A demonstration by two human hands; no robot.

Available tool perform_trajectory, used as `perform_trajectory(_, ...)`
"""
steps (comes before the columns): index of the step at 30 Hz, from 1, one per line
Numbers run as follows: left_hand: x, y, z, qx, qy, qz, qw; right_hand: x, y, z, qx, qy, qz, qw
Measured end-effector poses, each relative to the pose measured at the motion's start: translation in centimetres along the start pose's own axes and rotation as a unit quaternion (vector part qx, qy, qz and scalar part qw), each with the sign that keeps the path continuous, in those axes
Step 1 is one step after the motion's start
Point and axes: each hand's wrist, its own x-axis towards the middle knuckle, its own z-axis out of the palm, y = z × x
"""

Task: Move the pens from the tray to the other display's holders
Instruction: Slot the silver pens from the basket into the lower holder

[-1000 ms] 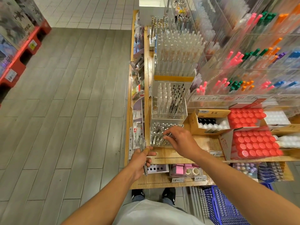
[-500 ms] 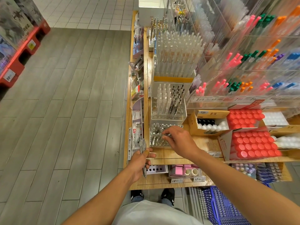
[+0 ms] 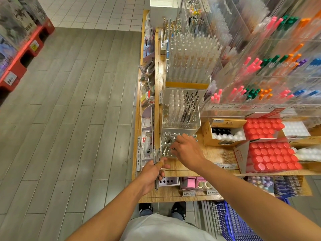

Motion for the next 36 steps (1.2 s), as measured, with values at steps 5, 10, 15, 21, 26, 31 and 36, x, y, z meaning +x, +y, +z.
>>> perform_trajectory(5, -0.4, 0.4, 0.2, -0.003, -0.023, 0.019, 1.0, -0.3, -0.5, 0.0, 0.011, 0.001, 0.042, 0.999)
perform_trajectory(10, -0.7, 0.4, 0.3, -0.023, -0.079, 0.028, 0.996, 0.0, -1.5, -0.9, 0.159, -0.068, 0.151, 0.973)
perform_trajectory(15, -0.9, 0.4, 0.8, -0.04, -0.09, 0.034, 0.995, 0.6, -2.0, -1.8, 0.314, -0.148, 0.222, 0.911)
perform_trajectory(21, 0.0, 0.6, -0.3, -0.083, 0.037, 0.044, 0.995, 0.7, -1.0, -3.4, 0.289, -0.086, 0.204, 0.931)
perform_trajectory(26, 0.7, 0.6, -2.1, -0.126, 0.118, -0.004, 0.985, 0.4, -0.2, -3.9, 0.25, -0.013, 0.11, 0.962)
perform_trajectory(31, 0.8, 0.7, -2.3, -0.164, 0.13, 0.005, 0.978, 0.4, 0.4, -2.6, 0.178, -0.029, 0.049, 0.982)
perform_trajectory(36, 0.7, 1.3, -1.5, -0.119, 0.123, 0.077, 0.982, 0.1, 0.4, -1.2, 0.135, -0.051, 0.017, 0.989)
